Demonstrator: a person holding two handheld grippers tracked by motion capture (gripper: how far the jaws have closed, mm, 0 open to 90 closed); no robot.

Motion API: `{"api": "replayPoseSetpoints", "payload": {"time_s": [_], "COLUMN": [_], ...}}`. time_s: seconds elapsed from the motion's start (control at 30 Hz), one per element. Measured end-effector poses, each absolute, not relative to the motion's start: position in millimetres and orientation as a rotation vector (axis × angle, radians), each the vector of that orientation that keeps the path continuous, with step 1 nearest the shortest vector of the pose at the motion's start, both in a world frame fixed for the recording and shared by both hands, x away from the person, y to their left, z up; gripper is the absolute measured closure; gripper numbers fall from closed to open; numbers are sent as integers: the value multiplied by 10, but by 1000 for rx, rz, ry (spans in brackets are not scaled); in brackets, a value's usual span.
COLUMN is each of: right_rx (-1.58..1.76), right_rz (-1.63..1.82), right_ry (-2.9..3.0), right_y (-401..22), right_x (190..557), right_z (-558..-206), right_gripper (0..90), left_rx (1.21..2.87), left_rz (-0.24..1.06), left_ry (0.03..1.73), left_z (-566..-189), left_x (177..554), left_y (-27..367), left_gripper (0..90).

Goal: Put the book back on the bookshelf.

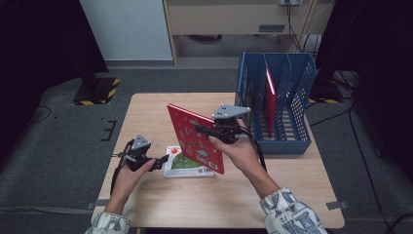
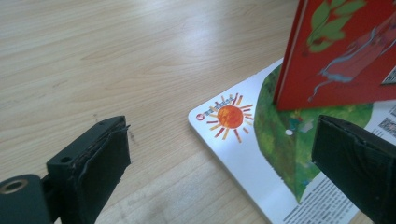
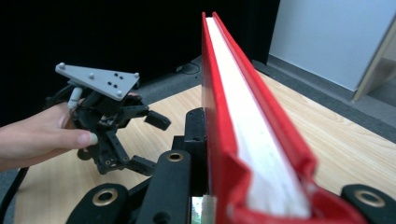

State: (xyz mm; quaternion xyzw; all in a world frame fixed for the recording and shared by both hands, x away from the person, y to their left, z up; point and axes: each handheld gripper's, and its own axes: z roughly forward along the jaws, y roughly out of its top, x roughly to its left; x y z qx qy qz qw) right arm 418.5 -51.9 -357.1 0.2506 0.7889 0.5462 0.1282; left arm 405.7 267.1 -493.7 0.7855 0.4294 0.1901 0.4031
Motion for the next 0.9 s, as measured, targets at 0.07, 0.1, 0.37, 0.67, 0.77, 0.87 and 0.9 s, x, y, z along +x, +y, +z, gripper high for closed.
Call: {"api": "replayPoseSetpoints", "payload": {"time_s": [0.07, 0.1, 0.37, 0.67, 0.77, 0.87, 0.9], "right_rx": [749, 753, 791, 814, 814, 815, 814], "right_rz": [1587, 1585, 1568, 1576, 1572, 1568, 1564], "right_ry": [2281, 2277, 2235, 2195, 2195, 2192, 2192], "right_y": [-549, -564, -663, -795, -833, -877, -892], "right_x": [4199, 4207, 4229, 4197, 4167, 4141, 4136], "right_z": [-3566, -3564, -3548, -3506, -3505, -3498, -3496], "right_gripper": [794, 794, 793, 793, 793, 793, 793], "left_rx": [1988, 1995, 1990, 2029, 2026, 2024, 2022], "left_rz": [491, 498, 486, 513, 514, 514, 513], "left_ry": [1104, 1114, 1157, 1166, 1175, 1186, 1191], "left_z": [-4962, -4971, -5015, -5046, -5052, -5059, -5061], "left_x": [4066, 4069, 4083, 4084, 4087, 4090, 4091], "left_y": [2696, 2711, 2752, 2735, 2758, 2774, 2778], "left_gripper": [43, 43, 43, 43, 43, 44, 45]}}
